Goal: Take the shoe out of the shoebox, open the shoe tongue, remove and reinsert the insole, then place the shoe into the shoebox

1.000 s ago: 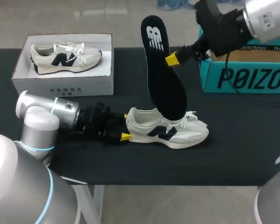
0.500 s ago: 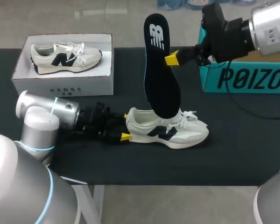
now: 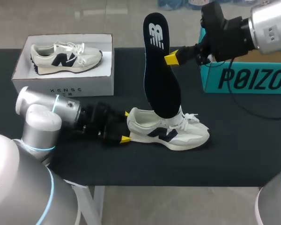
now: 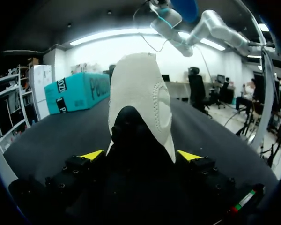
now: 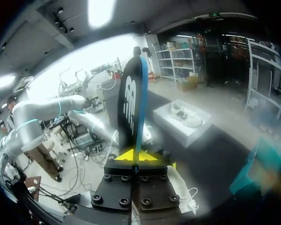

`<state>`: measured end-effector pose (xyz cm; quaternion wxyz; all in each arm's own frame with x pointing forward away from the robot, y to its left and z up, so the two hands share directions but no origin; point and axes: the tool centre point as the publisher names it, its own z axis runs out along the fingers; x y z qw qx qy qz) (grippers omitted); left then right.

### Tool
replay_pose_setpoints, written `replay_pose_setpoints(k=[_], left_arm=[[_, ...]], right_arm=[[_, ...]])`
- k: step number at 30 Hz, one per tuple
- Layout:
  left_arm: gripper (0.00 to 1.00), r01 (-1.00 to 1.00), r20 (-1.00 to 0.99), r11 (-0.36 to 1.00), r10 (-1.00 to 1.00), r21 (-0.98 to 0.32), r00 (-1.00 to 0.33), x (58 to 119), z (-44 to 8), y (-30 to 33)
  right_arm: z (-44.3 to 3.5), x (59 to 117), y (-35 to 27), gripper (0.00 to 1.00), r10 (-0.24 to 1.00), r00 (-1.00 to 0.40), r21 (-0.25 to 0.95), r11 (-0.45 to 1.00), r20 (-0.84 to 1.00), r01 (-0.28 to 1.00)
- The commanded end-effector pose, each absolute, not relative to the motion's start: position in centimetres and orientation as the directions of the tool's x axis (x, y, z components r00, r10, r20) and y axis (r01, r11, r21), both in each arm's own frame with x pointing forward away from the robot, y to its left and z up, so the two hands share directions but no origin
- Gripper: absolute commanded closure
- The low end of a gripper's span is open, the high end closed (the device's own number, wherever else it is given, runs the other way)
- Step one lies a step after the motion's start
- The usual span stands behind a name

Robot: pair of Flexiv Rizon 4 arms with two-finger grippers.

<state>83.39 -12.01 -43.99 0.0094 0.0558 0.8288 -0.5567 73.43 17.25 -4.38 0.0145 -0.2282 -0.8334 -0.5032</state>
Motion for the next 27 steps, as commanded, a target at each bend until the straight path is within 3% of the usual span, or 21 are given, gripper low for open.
replay_pose_setpoints(k=[1,14,27], left_arm=[[0.0,0.128,-0.112,0.478,0.06,-0.869,-0.992,82.2,-41.7,-11.0],[0.0,0.112,-0.027,0.622,0.145,-0.775,-0.989,81.0,-41.4,-7.5],[0.0,0.259,-0.013,0.832,0.29,-0.491,-0.957,81.4,-33.8,-6.2]], right_arm=[[-4.5,73.6,17.4,1.0,0.366,-0.895,0.832,0.389,0.254,0.395],[-4.5,73.6,17.4,1.0,0.366,-0.895,0.832,0.389,0.254,0.395],[-4.5,73.6,17.4,1.0,0.366,-0.895,0.832,0.389,0.254,0.395]])
